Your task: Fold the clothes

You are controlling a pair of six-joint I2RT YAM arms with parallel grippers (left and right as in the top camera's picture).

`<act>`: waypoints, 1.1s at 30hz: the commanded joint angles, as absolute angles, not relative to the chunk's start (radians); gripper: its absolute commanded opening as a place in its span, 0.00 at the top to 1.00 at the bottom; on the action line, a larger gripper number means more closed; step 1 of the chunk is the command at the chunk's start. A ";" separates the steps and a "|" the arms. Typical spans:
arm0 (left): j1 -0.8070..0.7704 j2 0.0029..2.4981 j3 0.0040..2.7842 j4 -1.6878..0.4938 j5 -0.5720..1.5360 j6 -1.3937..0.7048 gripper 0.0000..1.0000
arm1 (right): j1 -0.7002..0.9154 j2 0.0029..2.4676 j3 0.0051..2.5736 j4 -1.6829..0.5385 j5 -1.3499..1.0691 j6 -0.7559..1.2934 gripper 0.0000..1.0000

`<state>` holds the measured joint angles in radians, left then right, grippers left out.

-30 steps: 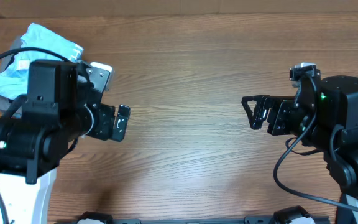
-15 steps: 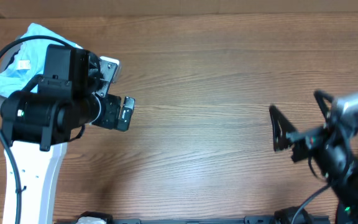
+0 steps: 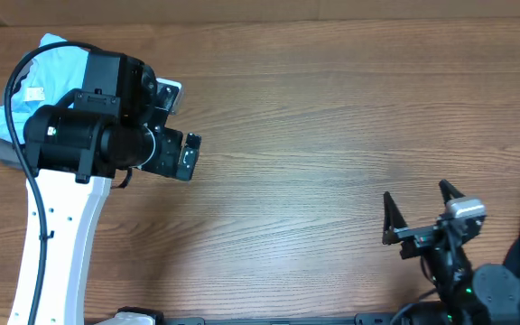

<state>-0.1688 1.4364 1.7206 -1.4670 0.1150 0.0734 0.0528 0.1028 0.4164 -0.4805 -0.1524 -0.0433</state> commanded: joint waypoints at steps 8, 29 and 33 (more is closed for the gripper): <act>-0.175 1.453 1.719 -1.465 0.104 0.064 0.00 | 0.043 0.003 0.102 -0.221 -0.182 -0.049 0.00; -0.175 1.453 1.719 -1.465 0.104 0.064 0.00 | 0.044 0.003 0.008 -0.060 -0.203 -0.050 0.00; -0.175 1.453 1.719 -1.465 0.104 0.064 0.00 | 0.044 0.003 0.008 -0.060 -0.203 -0.050 0.00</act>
<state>-0.1692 1.4517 1.7206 -1.4670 0.1116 0.0738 0.0471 0.0147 0.0181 -0.0681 -0.2024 -0.0467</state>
